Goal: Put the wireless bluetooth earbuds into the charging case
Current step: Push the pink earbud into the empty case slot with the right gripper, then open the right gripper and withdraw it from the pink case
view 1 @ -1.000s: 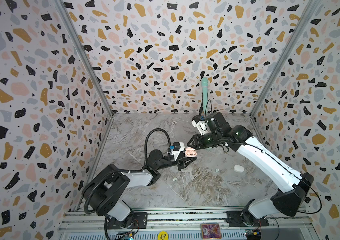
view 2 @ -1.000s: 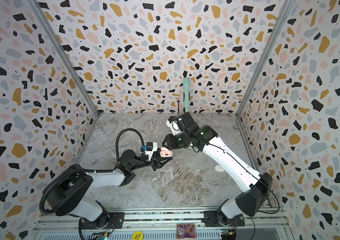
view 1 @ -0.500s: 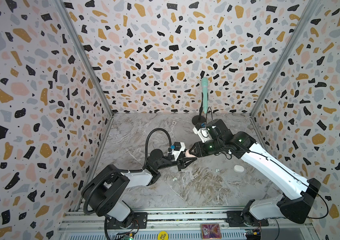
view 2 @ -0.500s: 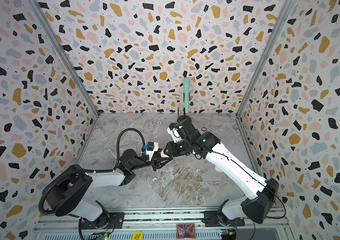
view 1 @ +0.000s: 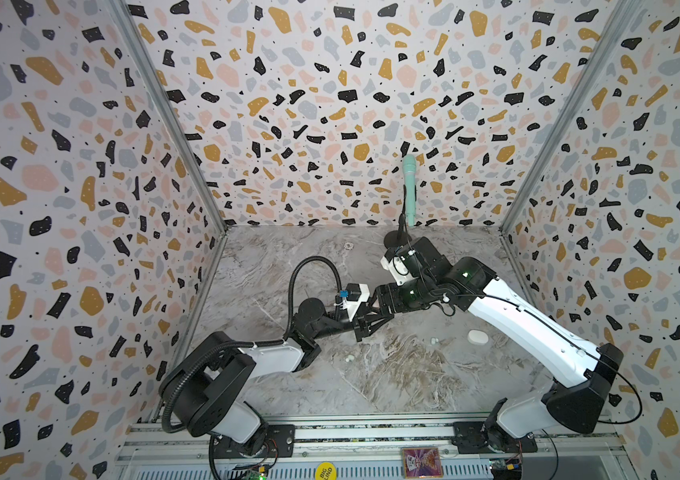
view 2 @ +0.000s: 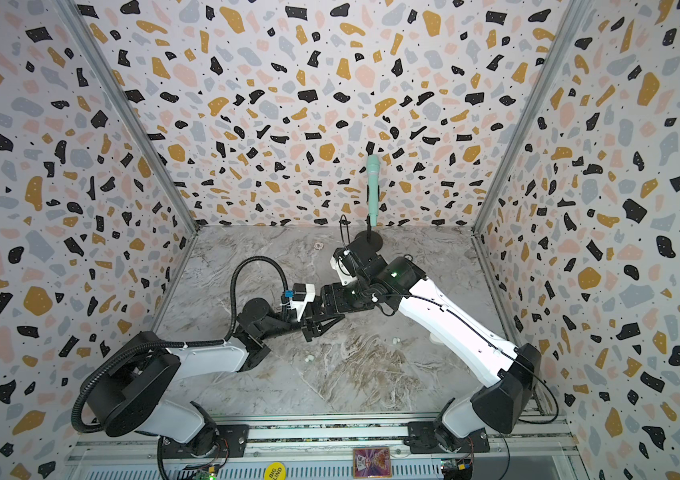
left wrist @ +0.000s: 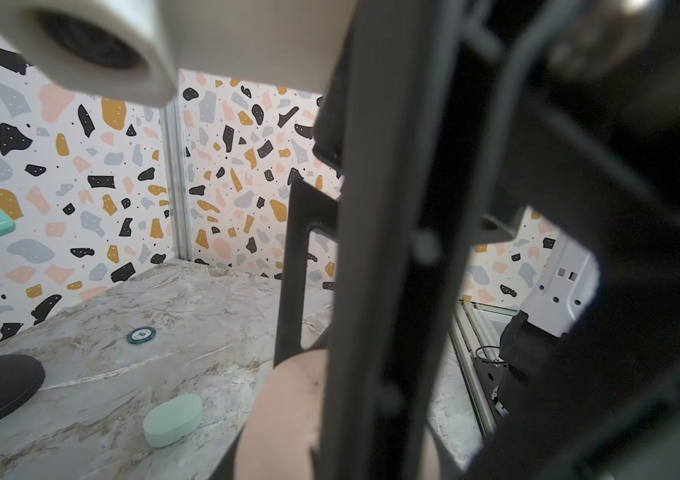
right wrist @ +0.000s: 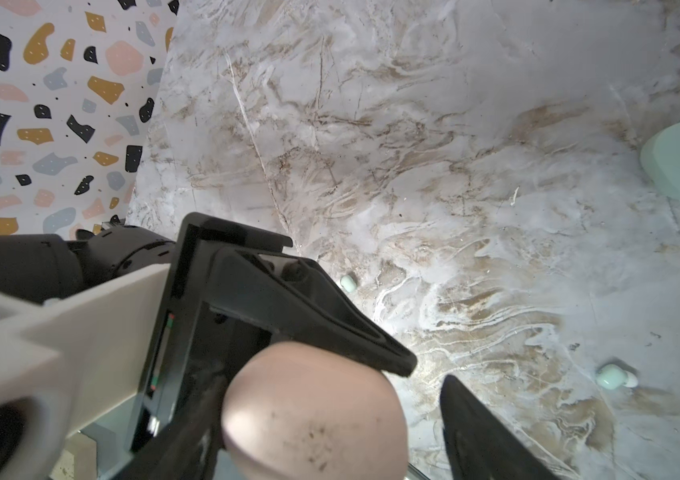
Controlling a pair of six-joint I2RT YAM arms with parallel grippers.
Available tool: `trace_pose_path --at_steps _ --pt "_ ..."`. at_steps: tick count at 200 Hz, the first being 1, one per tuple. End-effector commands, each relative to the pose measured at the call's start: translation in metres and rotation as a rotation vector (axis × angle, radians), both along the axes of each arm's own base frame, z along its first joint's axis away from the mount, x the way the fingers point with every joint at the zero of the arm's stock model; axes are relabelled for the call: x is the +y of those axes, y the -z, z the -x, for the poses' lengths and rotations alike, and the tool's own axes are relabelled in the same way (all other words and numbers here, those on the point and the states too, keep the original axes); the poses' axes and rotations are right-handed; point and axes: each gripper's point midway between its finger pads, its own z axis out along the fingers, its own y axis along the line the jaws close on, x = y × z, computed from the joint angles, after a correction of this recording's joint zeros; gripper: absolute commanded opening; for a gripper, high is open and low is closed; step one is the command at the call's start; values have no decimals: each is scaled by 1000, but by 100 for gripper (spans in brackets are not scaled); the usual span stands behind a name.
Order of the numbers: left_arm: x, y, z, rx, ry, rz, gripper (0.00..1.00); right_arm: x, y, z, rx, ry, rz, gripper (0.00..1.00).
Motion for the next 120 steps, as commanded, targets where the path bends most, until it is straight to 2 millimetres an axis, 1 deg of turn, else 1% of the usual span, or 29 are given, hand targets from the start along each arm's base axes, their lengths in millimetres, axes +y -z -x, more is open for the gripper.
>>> trace_pose_path --at_steps 1,13,30,54,65,74,82,98,111,120 --pt "2 -30 7 -117 9 67 0 3 -6 4 7 -4 -3 78" --pt "2 -30 7 -118 8 67 0 4 -5 4 12 -5 -2 74" --pt "2 -29 6 -118 6 64 0 4 -4 4 11 -1 -3 62" --pt "2 -28 6 -116 5 60 0 4 -7 4 6 5 -12 50" --pt "3 -27 6 -114 2 58 1 3 -7 3 2 10 -10 47" --pt "3 -25 5 -110 -1 55 5 1 -7 2 -6 17 -7 45" --pt "3 -24 4 -106 -6 52 14 -3 -6 0 -12 29 1 45" --pt "3 -21 2 -90 -20 41 41 -16 -1 -6 -18 61 16 44" --pt "6 -16 0 -66 -44 32 54 -30 5 -13 -26 96 16 44" --pt "12 -10 -6 -30 -101 28 66 -44 10 -17 -30 124 16 43"
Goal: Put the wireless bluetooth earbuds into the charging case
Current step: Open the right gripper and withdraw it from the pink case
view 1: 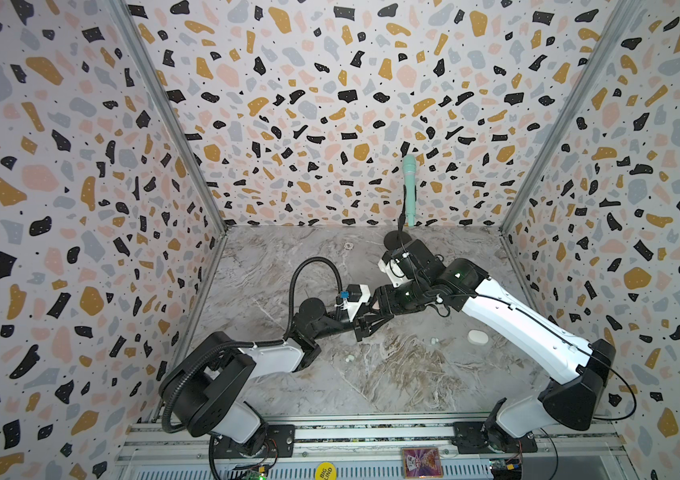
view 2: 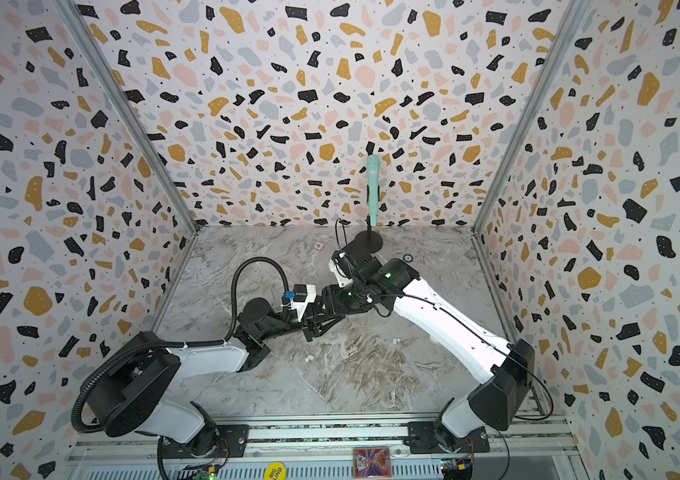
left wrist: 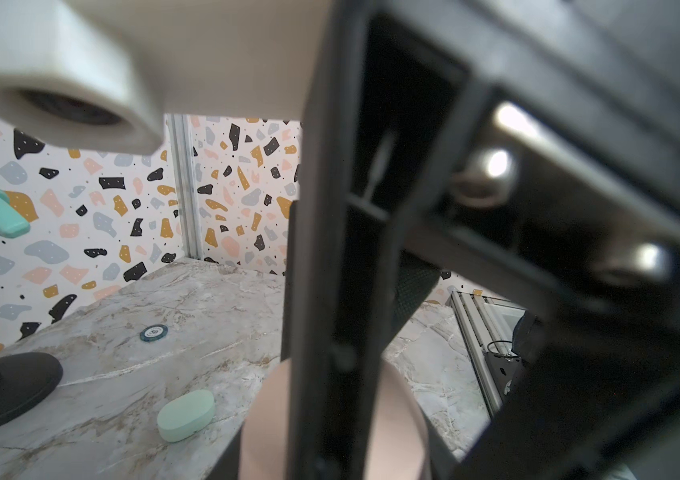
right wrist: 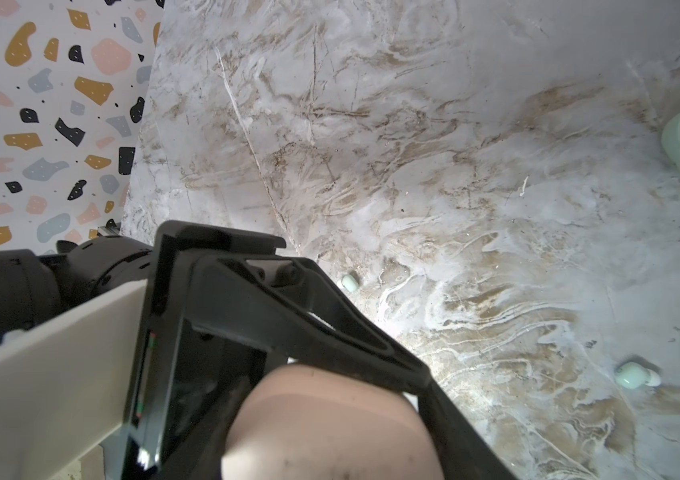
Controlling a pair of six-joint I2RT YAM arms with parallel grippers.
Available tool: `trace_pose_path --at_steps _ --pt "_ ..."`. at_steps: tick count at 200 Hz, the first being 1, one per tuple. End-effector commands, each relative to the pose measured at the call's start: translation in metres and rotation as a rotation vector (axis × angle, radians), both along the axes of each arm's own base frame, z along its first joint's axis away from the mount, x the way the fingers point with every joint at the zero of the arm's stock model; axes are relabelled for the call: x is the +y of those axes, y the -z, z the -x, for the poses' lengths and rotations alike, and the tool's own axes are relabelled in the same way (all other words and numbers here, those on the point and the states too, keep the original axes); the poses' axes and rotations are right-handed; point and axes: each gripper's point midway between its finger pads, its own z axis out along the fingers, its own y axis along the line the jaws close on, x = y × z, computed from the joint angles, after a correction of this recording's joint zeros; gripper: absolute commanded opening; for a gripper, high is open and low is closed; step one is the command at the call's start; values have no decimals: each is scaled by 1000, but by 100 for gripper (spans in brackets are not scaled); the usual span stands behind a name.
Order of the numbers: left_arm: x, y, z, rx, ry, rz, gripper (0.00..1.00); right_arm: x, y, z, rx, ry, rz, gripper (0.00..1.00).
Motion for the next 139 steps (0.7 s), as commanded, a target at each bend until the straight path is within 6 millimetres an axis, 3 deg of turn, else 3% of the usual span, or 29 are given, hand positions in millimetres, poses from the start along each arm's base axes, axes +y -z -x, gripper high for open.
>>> trace_pose_path --at_steps 1,28,92,139 --pt "11 -13 -3 -18 -81 41 68 -37 -3 -11 -47 77 2 43" --pt "31 11 -13 81 -223 -7 100 -82 22 -31 -64 170 27 43" --pt "65 37 -27 191 -448 -151 100 -216 114 -82 -67 447 203 43" --pt "79 50 -33 268 -531 -141 100 -272 171 -106 -39 583 261 43"
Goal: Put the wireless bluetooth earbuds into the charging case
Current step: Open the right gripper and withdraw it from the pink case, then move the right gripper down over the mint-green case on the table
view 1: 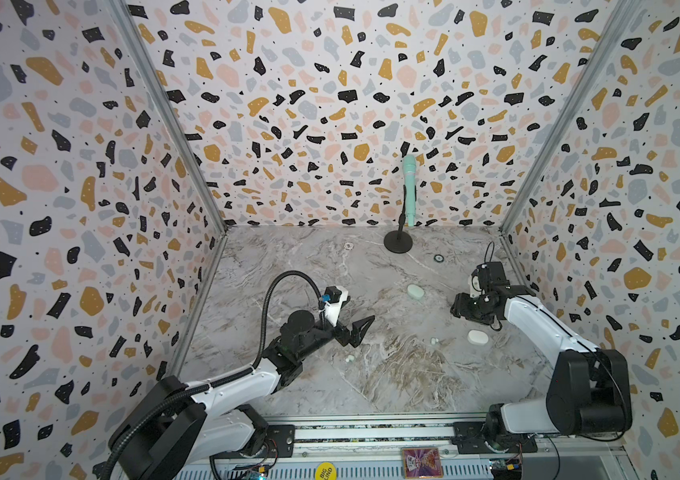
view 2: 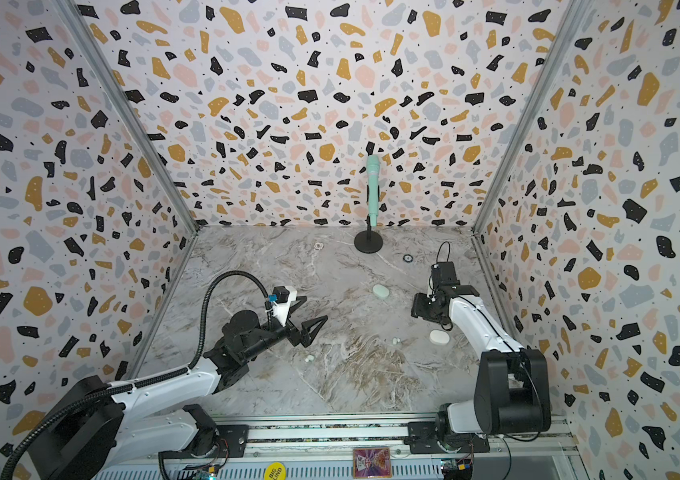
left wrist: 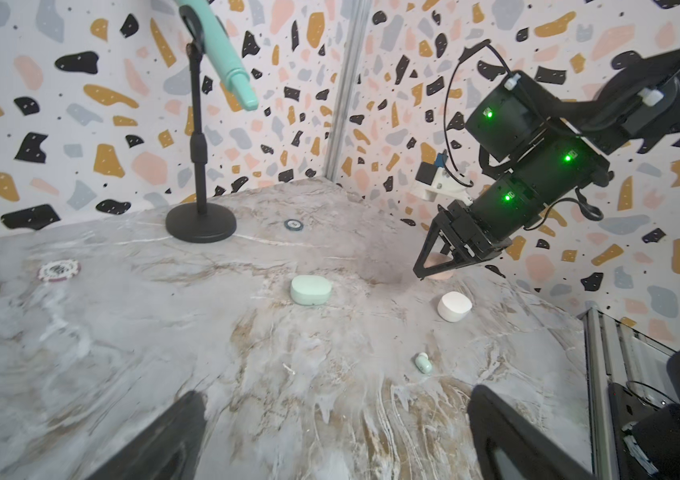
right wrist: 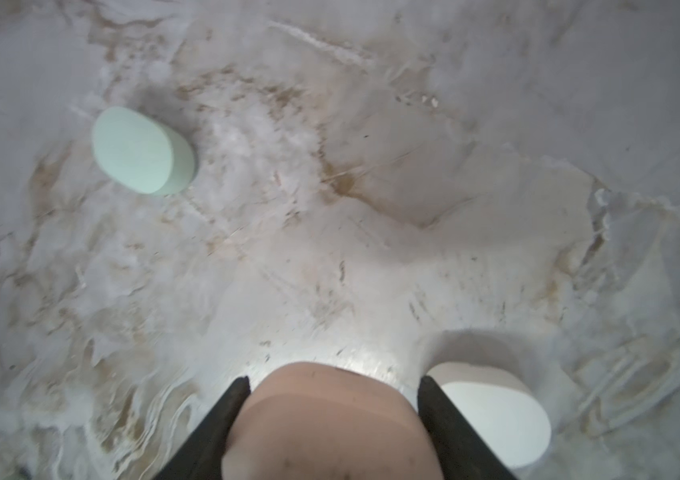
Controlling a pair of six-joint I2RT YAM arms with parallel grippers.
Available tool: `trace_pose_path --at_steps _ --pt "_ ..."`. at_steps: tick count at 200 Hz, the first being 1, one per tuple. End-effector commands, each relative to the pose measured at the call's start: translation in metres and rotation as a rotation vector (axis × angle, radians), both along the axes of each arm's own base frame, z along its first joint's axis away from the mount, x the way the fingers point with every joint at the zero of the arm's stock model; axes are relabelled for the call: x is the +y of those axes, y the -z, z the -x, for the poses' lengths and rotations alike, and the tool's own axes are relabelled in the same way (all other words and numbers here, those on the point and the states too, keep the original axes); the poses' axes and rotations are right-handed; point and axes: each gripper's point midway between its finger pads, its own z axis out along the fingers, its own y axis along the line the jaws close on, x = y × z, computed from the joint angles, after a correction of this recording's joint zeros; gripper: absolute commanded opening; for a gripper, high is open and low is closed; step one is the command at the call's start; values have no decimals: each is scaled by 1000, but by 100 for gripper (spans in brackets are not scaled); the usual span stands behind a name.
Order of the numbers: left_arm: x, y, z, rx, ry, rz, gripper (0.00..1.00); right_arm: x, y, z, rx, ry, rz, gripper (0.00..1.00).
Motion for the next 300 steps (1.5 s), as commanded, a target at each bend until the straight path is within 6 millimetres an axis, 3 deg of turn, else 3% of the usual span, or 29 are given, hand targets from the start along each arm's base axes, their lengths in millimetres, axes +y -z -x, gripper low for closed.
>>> trace_pose_path --at_steps 1,40,71,105,154,195,225,256,300 --pt "11 8 -5 34 -74 4 100 -19 6 -24 -84 14 48 44" --pt "18 12 -7 46 -116 8 100 -32 40 -33 -19 22 99 43" --pt "19 14 -6 49 -120 8 100 -36 53 -33 -2 28 118 44" --pt "20 13 -7 49 -125 12 100 -38 60 -33 30 27 129 58" --pt "22 19 -9 70 -144 14 100 -35 44 -27 37 15 116 85" --pt "18 24 -10 84 -128 8 100 -34 8 -22 -1 23 118 89" --pt "12 29 -12 101 -110 -9 100 -14 -21 -26 -51 -29 123 90" --pt "-6 31 -15 119 -35 -48 100 31 -41 -47 -125 -154 48 91" --pt "-14 34 -22 142 -24 -93 100 95 -26 -82 -140 -364 21 89"
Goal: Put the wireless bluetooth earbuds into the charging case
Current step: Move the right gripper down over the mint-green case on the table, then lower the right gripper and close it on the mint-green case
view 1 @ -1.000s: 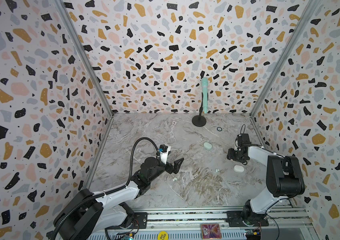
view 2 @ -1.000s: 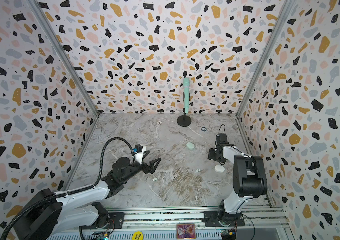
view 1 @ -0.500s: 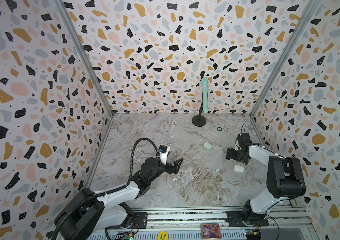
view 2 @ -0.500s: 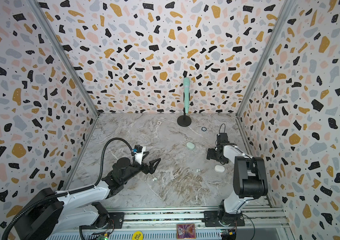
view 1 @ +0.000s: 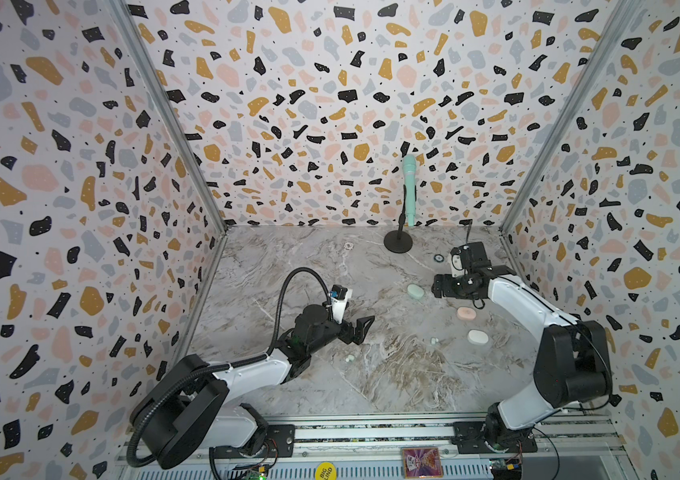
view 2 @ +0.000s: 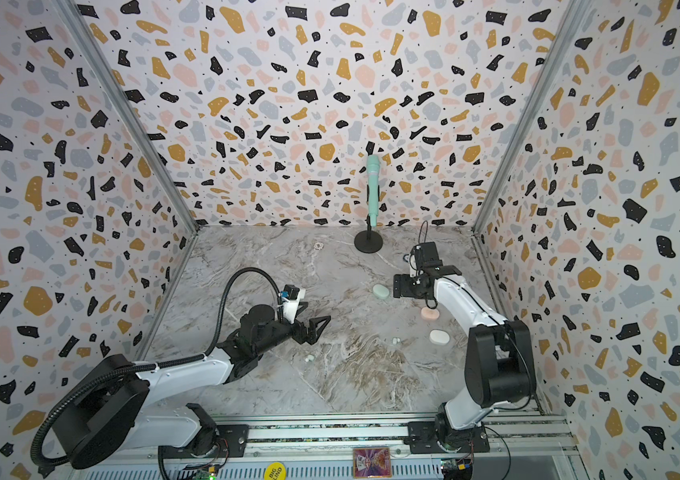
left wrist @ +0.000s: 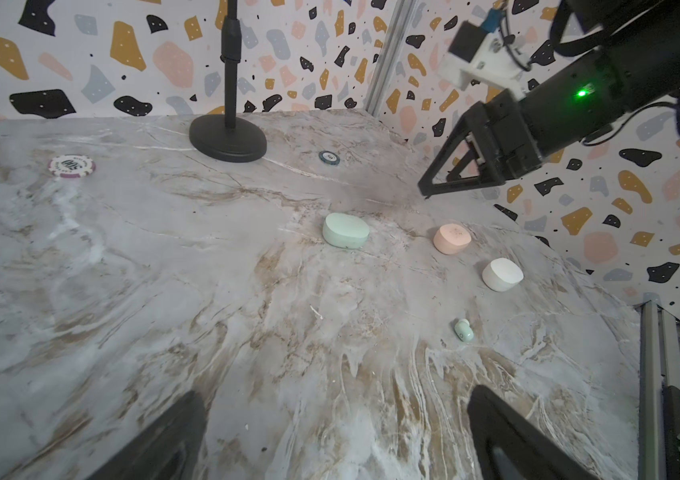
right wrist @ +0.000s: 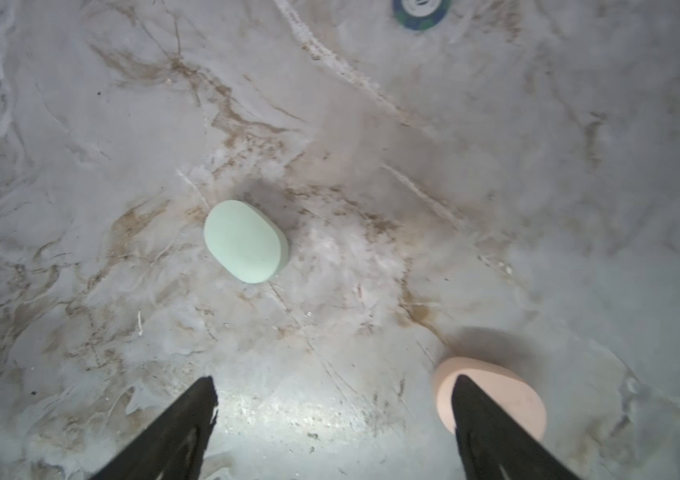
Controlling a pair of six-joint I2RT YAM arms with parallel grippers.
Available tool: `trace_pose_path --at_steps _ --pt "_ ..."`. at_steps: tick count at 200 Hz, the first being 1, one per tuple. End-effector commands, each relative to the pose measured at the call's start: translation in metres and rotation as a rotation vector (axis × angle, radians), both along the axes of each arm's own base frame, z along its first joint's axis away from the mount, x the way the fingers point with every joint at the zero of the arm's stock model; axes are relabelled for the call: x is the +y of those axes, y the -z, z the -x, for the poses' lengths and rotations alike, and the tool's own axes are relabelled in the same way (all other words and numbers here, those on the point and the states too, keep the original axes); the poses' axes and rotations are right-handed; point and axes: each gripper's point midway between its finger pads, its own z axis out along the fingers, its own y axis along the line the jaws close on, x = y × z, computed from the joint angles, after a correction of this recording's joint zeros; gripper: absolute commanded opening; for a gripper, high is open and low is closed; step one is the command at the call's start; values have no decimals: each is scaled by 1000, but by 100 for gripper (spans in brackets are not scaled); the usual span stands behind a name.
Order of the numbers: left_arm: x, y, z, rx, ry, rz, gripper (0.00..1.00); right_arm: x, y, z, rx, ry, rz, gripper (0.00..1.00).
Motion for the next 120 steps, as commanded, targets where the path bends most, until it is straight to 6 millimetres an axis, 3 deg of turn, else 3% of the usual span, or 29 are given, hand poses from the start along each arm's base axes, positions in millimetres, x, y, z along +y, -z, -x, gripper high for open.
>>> trace_pose_path --at_steps 1,34,75,120 --pt "-6 -11 -1 -27 29 -5 100 33 6 -15 -3 -126 -14 89" --pt "-1 -12 -3 -31 2 -9 100 70 23 -34 20 -254 12 89" --pt "-1 -10 -3 -27 0 -12 100 84 41 -58 40 -301 24 88" --pt "0 -8 -1 -23 6 -15 100 108 57 -55 70 -408 -1 88"
